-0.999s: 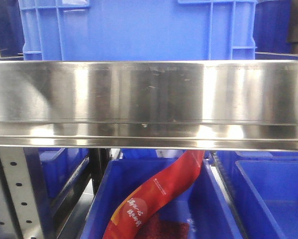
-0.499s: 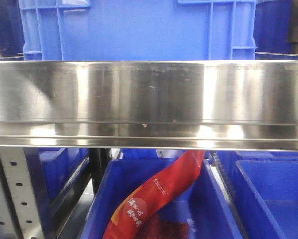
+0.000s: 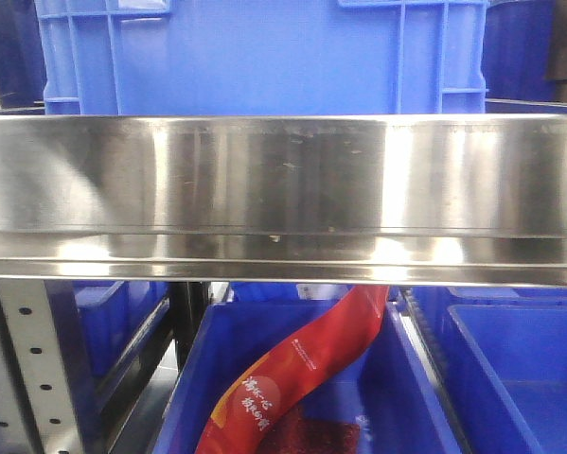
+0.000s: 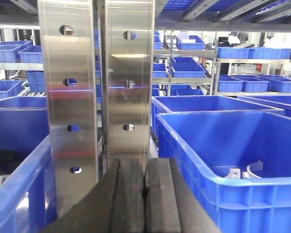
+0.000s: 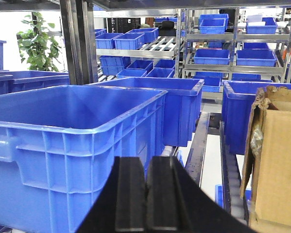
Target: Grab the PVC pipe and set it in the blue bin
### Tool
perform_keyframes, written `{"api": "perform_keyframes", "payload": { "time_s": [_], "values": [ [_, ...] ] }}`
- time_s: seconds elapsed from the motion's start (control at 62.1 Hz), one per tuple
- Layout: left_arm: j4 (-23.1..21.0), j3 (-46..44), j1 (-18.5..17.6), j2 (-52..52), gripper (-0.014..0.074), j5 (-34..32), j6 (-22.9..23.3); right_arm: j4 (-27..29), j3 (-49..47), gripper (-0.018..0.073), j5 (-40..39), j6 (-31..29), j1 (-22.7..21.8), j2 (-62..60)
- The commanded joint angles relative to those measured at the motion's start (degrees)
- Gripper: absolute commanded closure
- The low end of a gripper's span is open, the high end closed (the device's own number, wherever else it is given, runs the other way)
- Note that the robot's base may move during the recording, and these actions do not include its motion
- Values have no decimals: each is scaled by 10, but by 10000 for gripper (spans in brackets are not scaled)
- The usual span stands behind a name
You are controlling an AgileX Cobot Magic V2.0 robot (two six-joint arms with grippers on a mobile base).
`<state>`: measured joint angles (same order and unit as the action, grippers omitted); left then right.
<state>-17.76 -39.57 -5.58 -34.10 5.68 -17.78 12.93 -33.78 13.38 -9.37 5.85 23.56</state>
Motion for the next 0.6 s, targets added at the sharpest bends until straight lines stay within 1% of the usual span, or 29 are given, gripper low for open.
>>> {"api": "perform_keyframes", "payload": {
  "time_s": [0.0, 0.451, 0.58],
  "values": [
    [1, 1, 2, 2, 708, -9, 4, -6, 2, 722, -9, -2, -3, -3],
    [1, 1, 3, 52, 708, -7, 4, -6, 2, 722, -9, -2, -3, -3],
    [2, 1, 3, 66, 708, 2, 4, -6, 2, 722, -9, -2, -3, -3]
  ]
}}
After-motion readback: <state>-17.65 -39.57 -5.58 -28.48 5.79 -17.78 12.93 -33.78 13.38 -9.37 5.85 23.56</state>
